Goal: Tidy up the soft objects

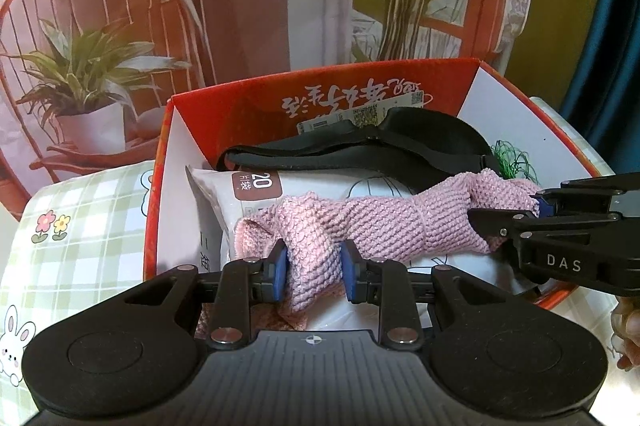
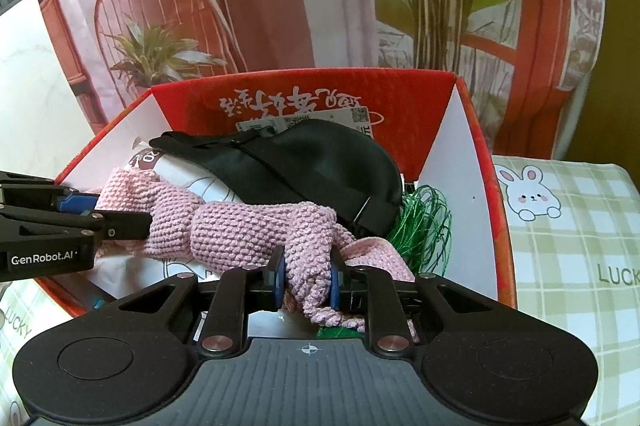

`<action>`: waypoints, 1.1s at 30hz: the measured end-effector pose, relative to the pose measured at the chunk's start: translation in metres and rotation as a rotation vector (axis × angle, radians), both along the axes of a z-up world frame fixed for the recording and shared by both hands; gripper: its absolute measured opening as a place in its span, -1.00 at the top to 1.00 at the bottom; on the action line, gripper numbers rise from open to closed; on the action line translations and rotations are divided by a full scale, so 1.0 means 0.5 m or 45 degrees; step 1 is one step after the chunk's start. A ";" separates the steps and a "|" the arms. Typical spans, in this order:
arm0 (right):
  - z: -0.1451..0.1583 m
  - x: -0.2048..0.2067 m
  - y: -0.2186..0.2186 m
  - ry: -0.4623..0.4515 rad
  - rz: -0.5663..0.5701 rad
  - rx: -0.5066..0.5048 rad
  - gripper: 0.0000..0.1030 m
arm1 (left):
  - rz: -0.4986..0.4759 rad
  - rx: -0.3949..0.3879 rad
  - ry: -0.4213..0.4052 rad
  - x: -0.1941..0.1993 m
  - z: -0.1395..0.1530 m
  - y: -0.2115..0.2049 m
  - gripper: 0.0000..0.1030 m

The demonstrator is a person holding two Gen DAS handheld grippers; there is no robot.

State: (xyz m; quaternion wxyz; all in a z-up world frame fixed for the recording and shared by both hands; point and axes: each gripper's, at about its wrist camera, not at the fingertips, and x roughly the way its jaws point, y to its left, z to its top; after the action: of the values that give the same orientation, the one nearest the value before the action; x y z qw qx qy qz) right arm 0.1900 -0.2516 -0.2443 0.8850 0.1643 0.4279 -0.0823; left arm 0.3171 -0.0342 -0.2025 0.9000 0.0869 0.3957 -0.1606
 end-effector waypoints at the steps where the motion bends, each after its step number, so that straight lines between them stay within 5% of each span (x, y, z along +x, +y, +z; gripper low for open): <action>1: 0.000 0.001 0.000 0.005 -0.002 -0.003 0.63 | 0.005 0.001 -0.011 -0.004 0.003 -0.001 0.41; 6: 0.011 0.001 0.003 0.044 0.004 -0.039 0.62 | 0.023 -0.035 -0.059 -0.028 0.024 0.006 0.10; 10: 0.027 -0.018 0.006 0.010 -0.016 -0.033 0.52 | 0.054 -0.039 -0.139 -0.061 0.051 0.012 -0.87; 15: 0.061 -0.045 0.006 -0.054 -0.020 -0.038 0.10 | 0.085 -0.022 -0.232 -0.094 0.087 0.025 -0.94; 17: 0.076 -0.052 0.005 -0.069 -0.033 -0.048 -0.22 | 0.116 -0.019 -0.248 -0.101 0.099 0.031 -1.00; 21: 0.105 -0.066 0.008 -0.088 -0.046 -0.101 -0.44 | 0.161 0.016 -0.307 -0.120 0.124 0.037 -1.00; 26: 0.150 -0.094 0.004 -0.144 -0.099 -0.111 -0.94 | 0.163 -0.020 -0.378 -0.163 0.169 0.054 -1.00; 29: 0.183 -0.112 0.008 -0.177 -0.114 -0.116 -0.99 | 0.154 -0.080 -0.379 -0.190 0.203 0.066 -1.00; 33: 0.240 -0.139 0.027 -0.229 -0.112 -0.127 -0.99 | 0.165 -0.019 -0.453 -0.245 0.250 0.060 -1.00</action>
State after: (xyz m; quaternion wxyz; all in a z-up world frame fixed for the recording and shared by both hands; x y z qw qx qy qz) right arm 0.1206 -0.2381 -0.1243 0.9224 0.1455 0.3345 -0.1271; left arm 0.1945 -0.0041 -0.0773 0.9649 0.0818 0.2338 -0.0872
